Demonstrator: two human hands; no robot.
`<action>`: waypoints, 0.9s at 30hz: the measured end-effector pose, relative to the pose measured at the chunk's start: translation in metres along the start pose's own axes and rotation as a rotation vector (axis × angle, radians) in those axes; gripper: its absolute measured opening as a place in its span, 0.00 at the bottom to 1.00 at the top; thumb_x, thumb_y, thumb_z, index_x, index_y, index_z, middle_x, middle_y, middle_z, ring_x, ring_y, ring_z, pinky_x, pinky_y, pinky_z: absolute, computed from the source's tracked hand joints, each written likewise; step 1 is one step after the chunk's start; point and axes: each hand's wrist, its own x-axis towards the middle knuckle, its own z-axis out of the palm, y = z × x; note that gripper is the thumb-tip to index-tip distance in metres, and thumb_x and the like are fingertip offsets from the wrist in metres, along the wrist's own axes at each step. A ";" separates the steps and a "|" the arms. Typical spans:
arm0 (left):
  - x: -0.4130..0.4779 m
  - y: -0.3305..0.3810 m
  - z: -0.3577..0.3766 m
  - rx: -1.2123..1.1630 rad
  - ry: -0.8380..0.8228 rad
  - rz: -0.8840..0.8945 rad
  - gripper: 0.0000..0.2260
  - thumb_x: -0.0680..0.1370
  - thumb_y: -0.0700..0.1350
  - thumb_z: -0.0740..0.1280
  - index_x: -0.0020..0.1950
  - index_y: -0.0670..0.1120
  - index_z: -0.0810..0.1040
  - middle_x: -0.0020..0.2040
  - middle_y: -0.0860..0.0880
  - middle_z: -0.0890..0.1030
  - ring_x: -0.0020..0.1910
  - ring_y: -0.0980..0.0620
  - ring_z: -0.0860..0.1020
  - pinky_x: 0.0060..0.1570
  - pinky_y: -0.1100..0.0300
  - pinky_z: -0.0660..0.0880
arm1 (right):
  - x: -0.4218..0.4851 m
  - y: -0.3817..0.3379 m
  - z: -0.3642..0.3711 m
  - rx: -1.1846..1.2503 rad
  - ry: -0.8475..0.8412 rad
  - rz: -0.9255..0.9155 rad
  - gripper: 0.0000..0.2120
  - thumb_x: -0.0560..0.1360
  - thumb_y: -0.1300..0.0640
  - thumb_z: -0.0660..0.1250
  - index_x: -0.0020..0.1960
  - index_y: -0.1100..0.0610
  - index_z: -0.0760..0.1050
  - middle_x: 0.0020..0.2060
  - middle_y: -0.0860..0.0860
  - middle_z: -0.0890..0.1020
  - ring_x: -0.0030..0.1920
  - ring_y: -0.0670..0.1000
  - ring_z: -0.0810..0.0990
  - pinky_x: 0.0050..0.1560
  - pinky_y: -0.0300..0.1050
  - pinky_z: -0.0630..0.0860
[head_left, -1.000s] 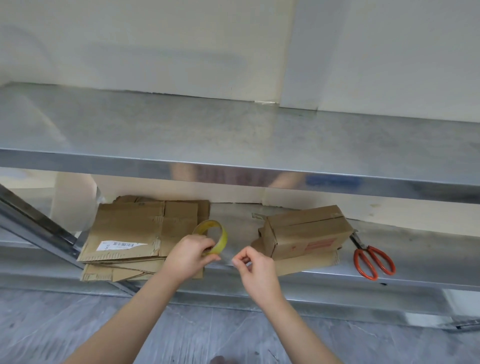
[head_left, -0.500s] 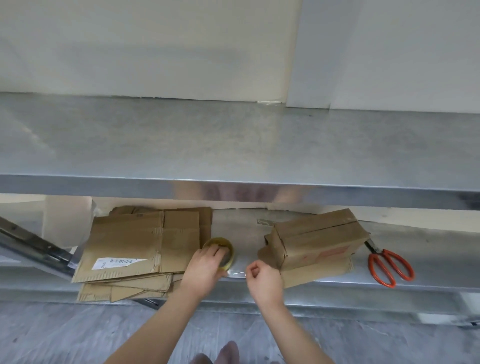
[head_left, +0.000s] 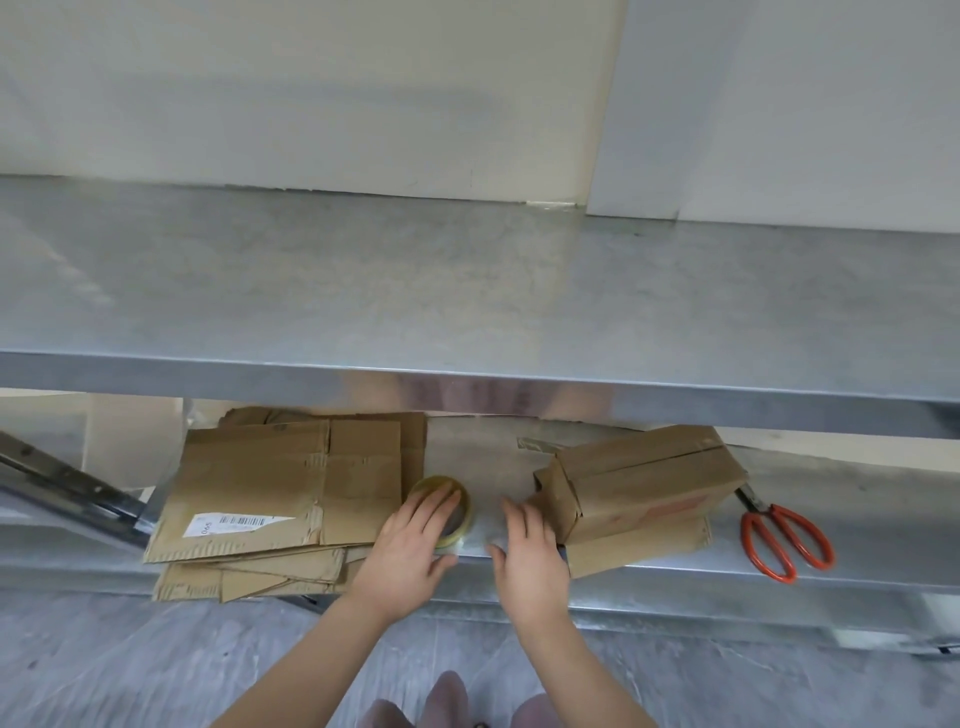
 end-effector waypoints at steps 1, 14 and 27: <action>-0.003 0.001 -0.001 0.011 0.007 0.002 0.31 0.79 0.59 0.59 0.79 0.49 0.55 0.77 0.54 0.57 0.77 0.50 0.54 0.75 0.54 0.52 | -0.005 -0.002 -0.005 0.001 0.046 -0.053 0.27 0.79 0.49 0.64 0.75 0.49 0.63 0.69 0.48 0.70 0.66 0.51 0.72 0.54 0.46 0.77; 0.017 0.110 -0.041 0.014 0.132 0.085 0.28 0.81 0.63 0.50 0.78 0.51 0.58 0.77 0.54 0.59 0.78 0.52 0.53 0.75 0.54 0.46 | -0.049 0.064 -0.106 -0.149 0.421 -0.301 0.23 0.79 0.47 0.55 0.71 0.52 0.72 0.69 0.52 0.74 0.73 0.56 0.67 0.71 0.57 0.59; 0.042 0.186 -0.022 0.025 0.170 -0.243 0.29 0.80 0.59 0.47 0.74 0.43 0.67 0.71 0.45 0.72 0.70 0.44 0.70 0.68 0.49 0.67 | 0.005 0.175 -0.175 -0.045 0.208 -0.089 0.23 0.79 0.53 0.64 0.73 0.53 0.69 0.75 0.56 0.65 0.73 0.59 0.66 0.70 0.54 0.66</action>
